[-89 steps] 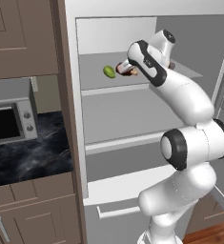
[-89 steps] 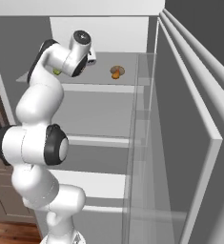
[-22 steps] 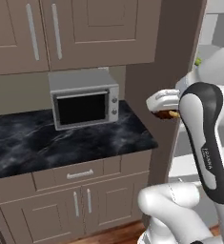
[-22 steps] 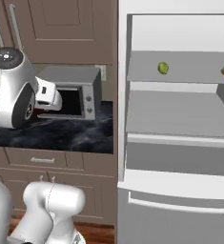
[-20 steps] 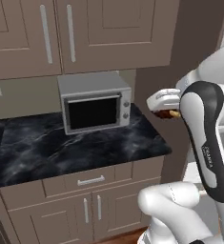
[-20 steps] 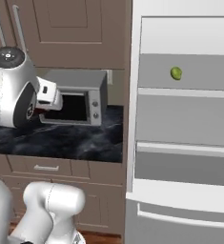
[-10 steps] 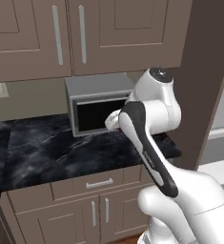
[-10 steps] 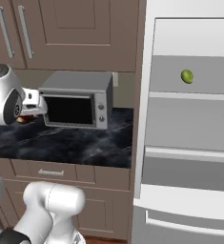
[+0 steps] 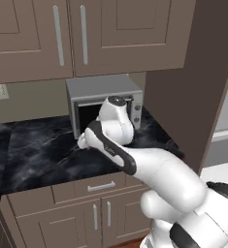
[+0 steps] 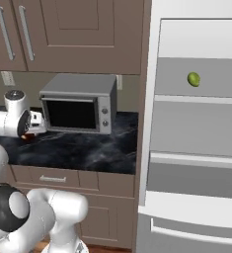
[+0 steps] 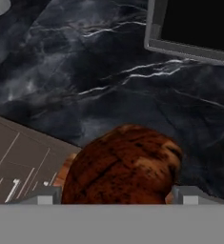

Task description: Open the fridge, remove the mango, mushroom, and steak, and place them on any counter.

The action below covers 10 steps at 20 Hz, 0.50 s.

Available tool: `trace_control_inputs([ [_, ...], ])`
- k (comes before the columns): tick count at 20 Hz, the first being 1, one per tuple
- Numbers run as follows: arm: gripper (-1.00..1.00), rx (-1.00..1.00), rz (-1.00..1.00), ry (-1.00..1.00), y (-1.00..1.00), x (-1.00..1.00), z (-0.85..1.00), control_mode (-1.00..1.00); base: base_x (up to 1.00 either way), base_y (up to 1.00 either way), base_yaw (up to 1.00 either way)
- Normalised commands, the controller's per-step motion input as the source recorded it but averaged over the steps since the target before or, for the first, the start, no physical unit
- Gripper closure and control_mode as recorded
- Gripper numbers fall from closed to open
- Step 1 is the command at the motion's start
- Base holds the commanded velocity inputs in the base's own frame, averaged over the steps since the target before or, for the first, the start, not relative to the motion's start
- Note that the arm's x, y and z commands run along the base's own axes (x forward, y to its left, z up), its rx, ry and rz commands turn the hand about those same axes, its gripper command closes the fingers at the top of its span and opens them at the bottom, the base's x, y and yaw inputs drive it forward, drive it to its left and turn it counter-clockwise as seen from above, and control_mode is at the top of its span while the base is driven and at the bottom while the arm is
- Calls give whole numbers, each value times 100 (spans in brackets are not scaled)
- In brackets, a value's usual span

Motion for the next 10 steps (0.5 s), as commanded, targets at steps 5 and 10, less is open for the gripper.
trace_control_inputs([
  [5, 100, -5, 0, 8, 70, 100, -70, -100, 0, 0, 0],
  [10, 100, -4, 0, 1, 38, 79, -63, -100, 0, 0, 0],
])
